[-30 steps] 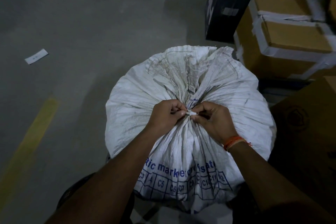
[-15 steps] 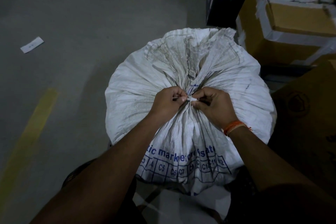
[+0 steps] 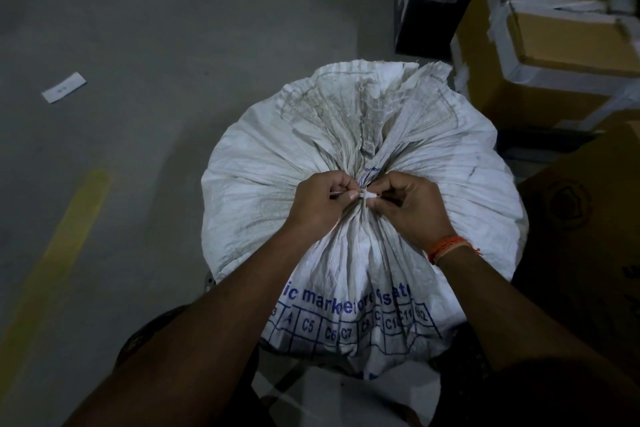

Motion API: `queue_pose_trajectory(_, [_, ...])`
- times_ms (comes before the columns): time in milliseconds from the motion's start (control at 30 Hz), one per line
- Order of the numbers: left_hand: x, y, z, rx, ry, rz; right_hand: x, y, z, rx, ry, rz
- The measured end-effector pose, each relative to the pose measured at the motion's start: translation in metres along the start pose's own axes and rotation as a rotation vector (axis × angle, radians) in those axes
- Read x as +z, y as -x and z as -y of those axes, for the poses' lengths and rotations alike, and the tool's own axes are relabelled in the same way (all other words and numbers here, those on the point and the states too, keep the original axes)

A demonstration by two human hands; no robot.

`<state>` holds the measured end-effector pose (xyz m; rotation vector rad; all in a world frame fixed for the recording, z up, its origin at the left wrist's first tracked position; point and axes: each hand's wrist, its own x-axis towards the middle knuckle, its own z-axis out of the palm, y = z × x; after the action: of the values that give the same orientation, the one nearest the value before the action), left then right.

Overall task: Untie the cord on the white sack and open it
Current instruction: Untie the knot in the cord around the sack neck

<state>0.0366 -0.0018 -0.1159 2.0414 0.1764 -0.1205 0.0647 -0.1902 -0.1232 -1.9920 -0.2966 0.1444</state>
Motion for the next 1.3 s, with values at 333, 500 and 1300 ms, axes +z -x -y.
queue_pose_trajectory(333, [0.007,0.002,-0.001,0.019,-0.055,-0.043,0.003,0.001,0.0,0.0,0.025,0.006])
queue_pose_trajectory(500, [0.012,0.005,-0.001,0.016,-0.043,-0.082,0.003,0.003,0.001,-0.014,0.039,0.005])
queue_pose_trajectory(1300, [-0.004,-0.004,-0.001,0.037,-0.015,0.035,0.002,0.0,0.002,0.01,-0.054,0.008])
